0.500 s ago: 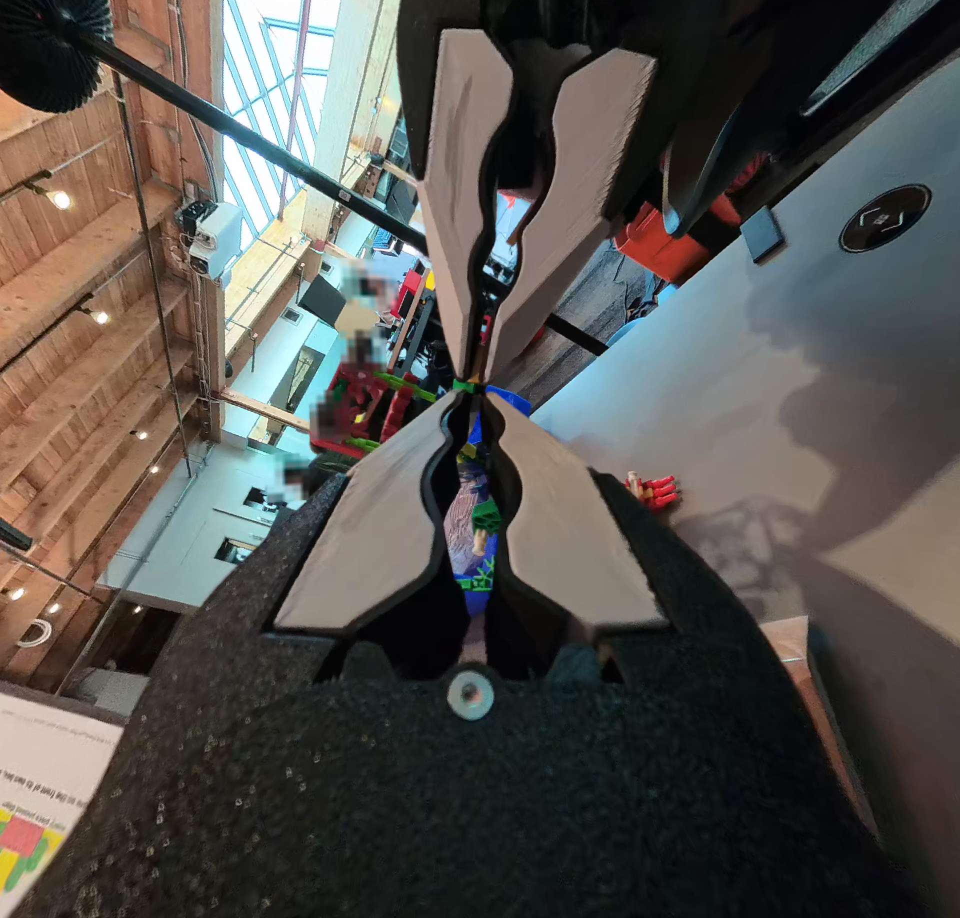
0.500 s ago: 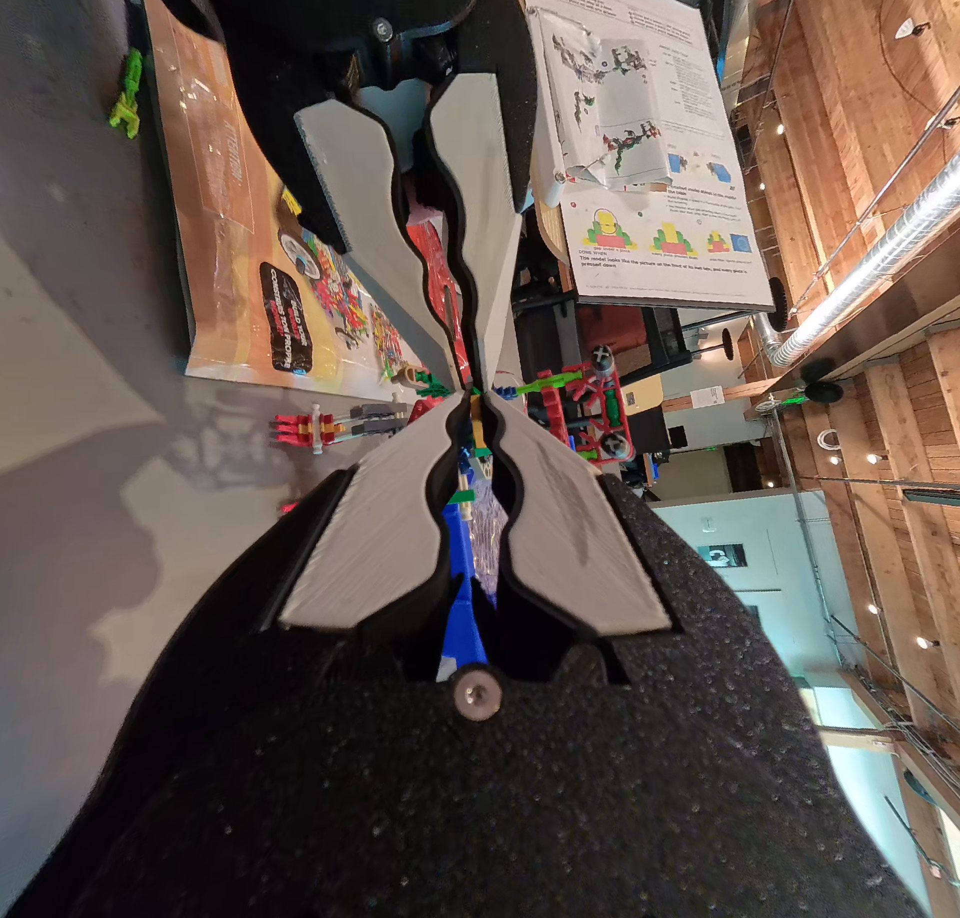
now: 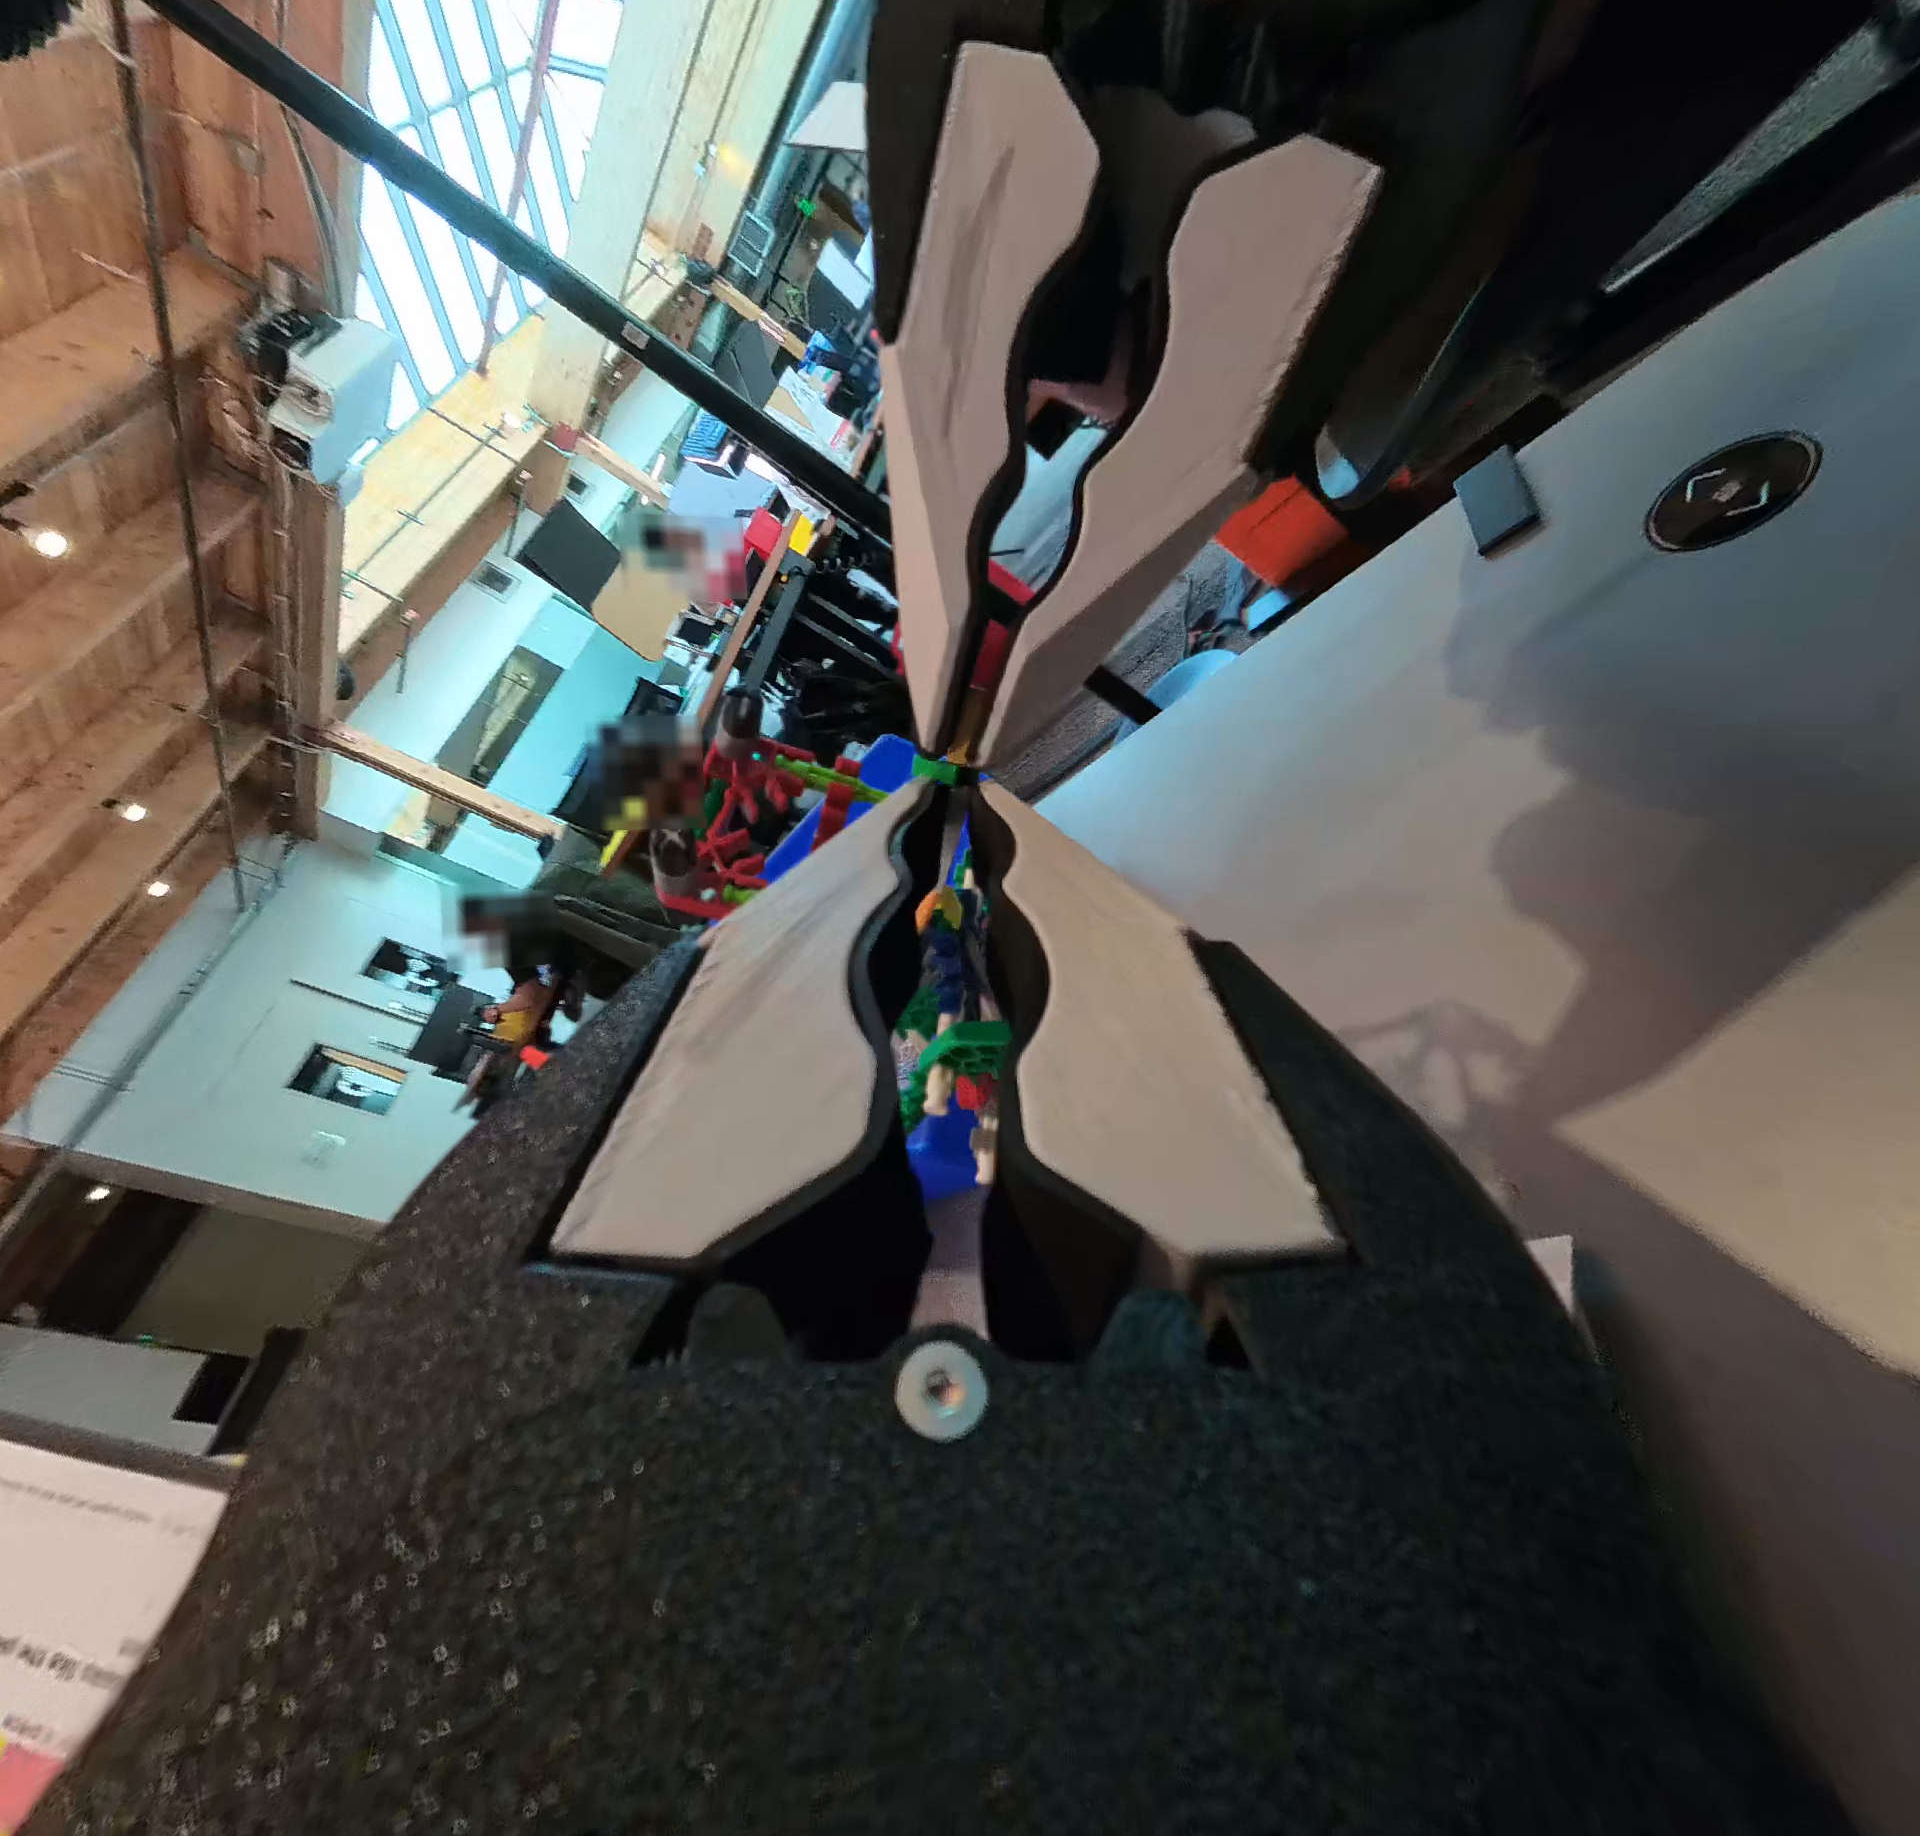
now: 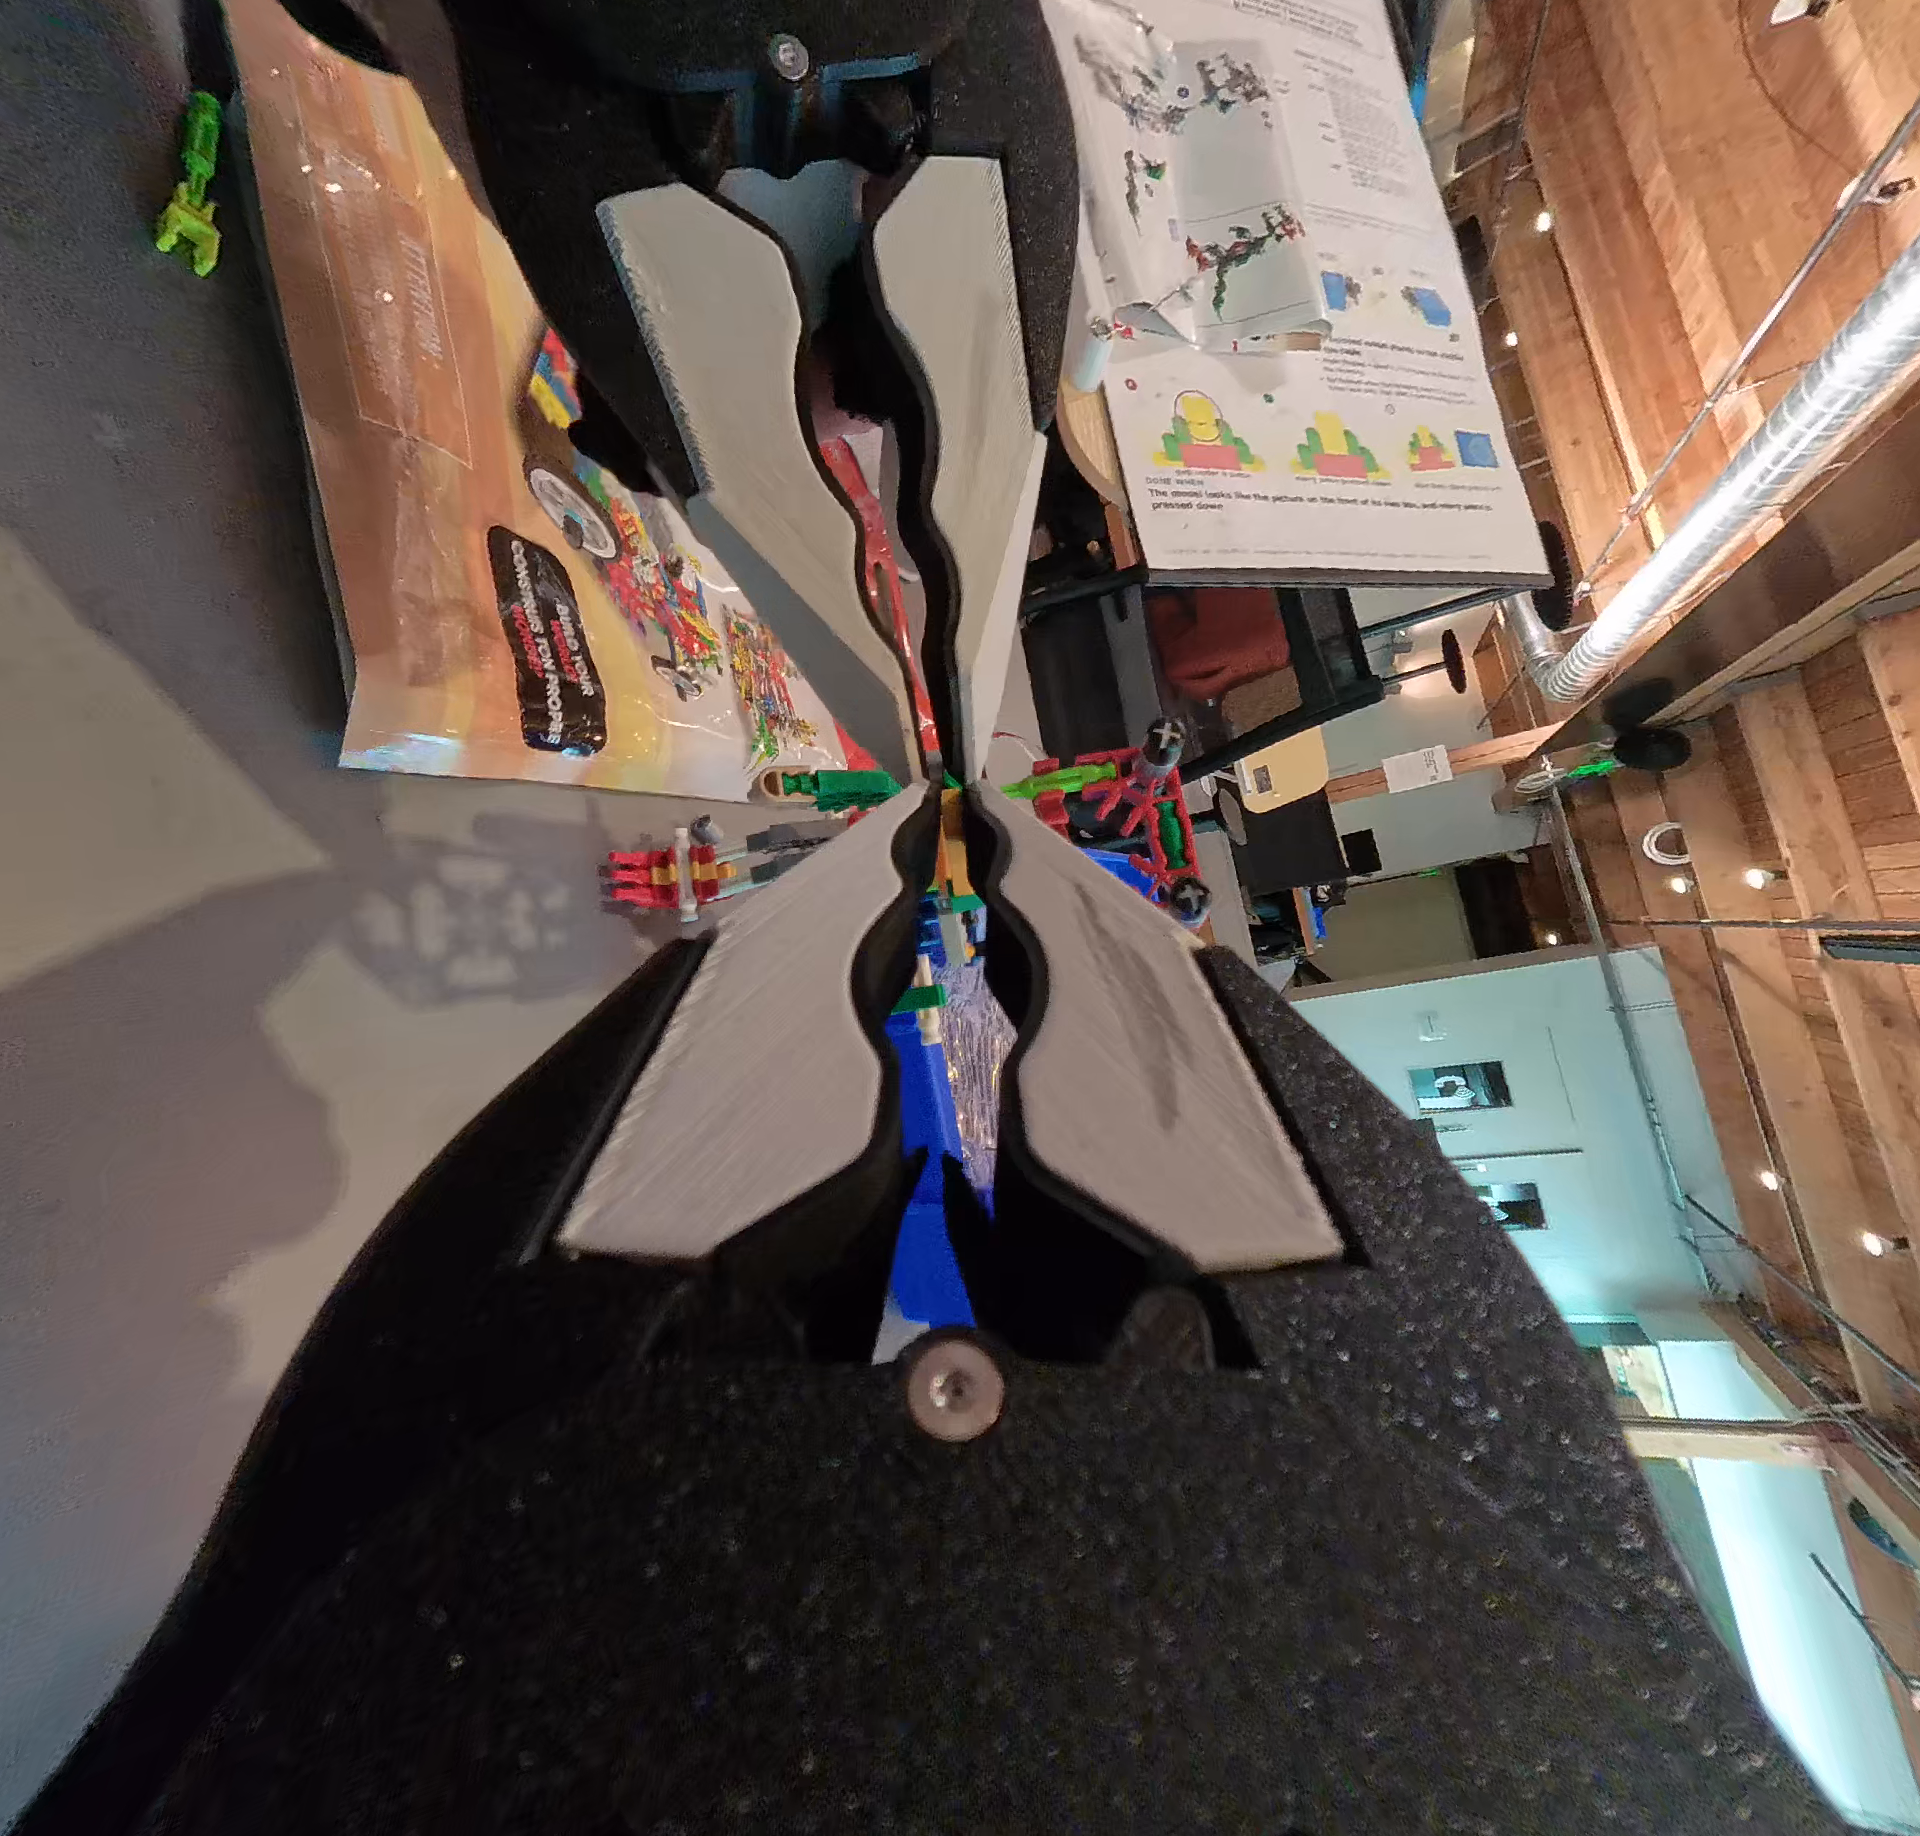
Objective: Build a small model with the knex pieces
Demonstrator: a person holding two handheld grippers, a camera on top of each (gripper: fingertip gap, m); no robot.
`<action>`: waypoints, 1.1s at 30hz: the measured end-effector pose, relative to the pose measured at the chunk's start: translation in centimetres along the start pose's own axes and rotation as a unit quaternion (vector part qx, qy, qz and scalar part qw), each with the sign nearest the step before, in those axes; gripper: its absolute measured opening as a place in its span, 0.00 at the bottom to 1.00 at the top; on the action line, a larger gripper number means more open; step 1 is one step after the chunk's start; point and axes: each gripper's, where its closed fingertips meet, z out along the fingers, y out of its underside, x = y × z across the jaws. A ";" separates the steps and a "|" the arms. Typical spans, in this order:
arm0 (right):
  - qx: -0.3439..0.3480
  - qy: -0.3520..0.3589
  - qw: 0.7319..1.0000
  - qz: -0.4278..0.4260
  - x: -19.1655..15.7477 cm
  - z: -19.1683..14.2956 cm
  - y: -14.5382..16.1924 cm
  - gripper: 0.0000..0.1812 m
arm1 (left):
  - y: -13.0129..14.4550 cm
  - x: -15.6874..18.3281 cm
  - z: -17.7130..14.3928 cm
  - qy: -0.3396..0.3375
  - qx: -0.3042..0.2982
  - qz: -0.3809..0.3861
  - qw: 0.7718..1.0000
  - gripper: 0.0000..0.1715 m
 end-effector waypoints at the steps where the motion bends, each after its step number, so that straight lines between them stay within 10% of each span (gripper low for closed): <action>1: 0.004 0.002 1.000 0.007 0.1 0.0 -0.1 0.01 | -0.1 -0.2 -0.1 -0.003 0.006 -0.004 1.000 0.01; 33: -0.041 -0.044 0.998 -0.009 -0.7 0.2 0.6 0.01 | 0.8 0.4 0.5 -0.053 -0.006 0.145 0.988 0.02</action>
